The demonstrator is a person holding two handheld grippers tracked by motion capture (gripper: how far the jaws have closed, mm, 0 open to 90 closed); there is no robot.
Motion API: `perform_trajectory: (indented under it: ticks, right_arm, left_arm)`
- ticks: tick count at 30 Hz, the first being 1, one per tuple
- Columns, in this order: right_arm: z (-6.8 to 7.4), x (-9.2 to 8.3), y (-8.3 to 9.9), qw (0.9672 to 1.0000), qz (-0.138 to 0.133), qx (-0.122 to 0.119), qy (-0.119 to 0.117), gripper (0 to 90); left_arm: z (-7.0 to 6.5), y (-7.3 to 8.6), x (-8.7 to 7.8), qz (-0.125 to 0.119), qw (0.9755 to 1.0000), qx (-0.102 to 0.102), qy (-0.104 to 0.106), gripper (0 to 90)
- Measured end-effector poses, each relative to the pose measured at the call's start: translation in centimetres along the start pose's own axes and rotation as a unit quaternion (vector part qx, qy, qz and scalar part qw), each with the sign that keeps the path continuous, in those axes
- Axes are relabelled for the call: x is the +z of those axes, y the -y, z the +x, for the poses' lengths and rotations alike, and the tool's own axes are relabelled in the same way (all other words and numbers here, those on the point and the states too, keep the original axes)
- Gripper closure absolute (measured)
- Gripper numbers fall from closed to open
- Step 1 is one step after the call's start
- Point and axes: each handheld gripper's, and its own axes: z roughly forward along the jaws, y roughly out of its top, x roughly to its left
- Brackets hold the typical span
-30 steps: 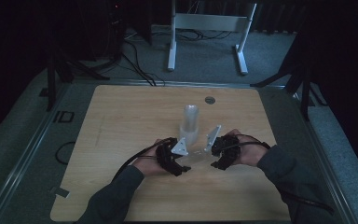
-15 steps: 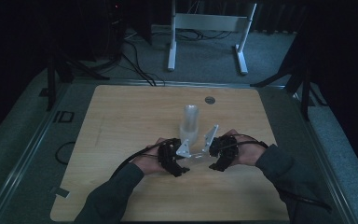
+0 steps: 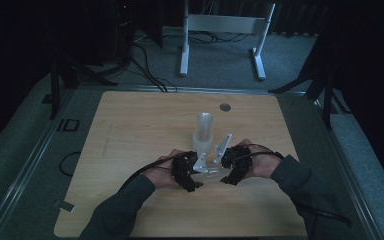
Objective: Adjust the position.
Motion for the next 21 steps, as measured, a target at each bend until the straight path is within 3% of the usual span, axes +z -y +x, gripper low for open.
perform_trajectory:
  ticks: [8, 10, 21]
  right_arm:
    - [0.2, 0.5, -0.4, 1.0, -0.004, -0.001, -0.006, 32.4]
    - [0.3, 1.0, -0.6, 1.0, -0.001, -0.002, -0.009, 32.5]
    - [0.5, 1.3, -0.7, 0.9999, -0.004, -0.01, -0.004, 37.3]
  left_arm:
    - [-0.4, -0.4, -0.1, -0.004, 0.9999, 0.008, -0.009, 29.9]
    - [-0.6, -0.5, -0.2, -0.017, 0.9998, 0.004, -0.006, 29.8]
    - [-0.3, -0.6, -0.5, -0.028, 0.9996, 0.003, 0.004, 29.7]
